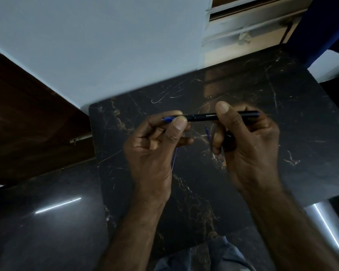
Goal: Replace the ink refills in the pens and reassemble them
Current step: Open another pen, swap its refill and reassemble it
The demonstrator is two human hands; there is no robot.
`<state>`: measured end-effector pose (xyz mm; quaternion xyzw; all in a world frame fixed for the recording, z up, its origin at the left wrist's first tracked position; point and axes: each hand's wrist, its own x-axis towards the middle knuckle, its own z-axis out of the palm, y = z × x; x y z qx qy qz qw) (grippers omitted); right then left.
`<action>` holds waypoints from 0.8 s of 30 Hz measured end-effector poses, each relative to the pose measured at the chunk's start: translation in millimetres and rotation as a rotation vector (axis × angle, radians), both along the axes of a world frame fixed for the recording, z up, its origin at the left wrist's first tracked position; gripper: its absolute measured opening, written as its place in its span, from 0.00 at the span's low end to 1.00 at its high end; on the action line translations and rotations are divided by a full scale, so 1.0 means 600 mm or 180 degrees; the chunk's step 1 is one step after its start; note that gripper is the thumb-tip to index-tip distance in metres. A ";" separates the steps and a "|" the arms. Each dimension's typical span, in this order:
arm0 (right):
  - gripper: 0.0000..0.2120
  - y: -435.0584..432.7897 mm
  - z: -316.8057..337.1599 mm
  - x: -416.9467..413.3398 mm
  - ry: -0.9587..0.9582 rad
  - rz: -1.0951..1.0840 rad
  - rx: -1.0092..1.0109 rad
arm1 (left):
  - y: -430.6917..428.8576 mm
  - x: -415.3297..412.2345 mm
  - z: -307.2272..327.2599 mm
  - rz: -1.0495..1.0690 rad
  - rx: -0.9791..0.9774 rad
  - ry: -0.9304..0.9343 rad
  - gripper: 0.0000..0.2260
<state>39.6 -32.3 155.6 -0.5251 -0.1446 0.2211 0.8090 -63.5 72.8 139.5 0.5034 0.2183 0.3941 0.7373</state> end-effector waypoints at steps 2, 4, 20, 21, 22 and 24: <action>0.10 0.007 0.001 -0.006 0.0152 -0.0030 0.0032 | 0.011 0.000 0.001 -0.0008 0.0171 -0.0015 0.07; 0.10 0.014 0.005 -0.010 0.0243 -0.0110 0.0073 | 0.021 0.003 0.003 -0.0040 0.0374 -0.0035 0.07; 0.09 0.021 -0.026 -0.019 0.0821 -0.0521 -0.0055 | 0.117 0.003 -0.114 -0.0381 0.0760 0.1110 0.12; 0.09 0.015 -0.032 -0.018 0.0849 -0.0525 -0.0068 | 0.128 0.000 -0.149 -0.0293 0.1047 0.1717 0.11; 0.09 0.009 -0.037 -0.018 0.0873 -0.0519 -0.0056 | 0.136 -0.003 -0.182 -0.0273 0.1365 0.2260 0.10; 0.08 0.001 -0.044 -0.017 0.0903 -0.0510 -0.0050 | 0.137 -0.007 -0.240 -0.0529 0.2142 0.3214 0.12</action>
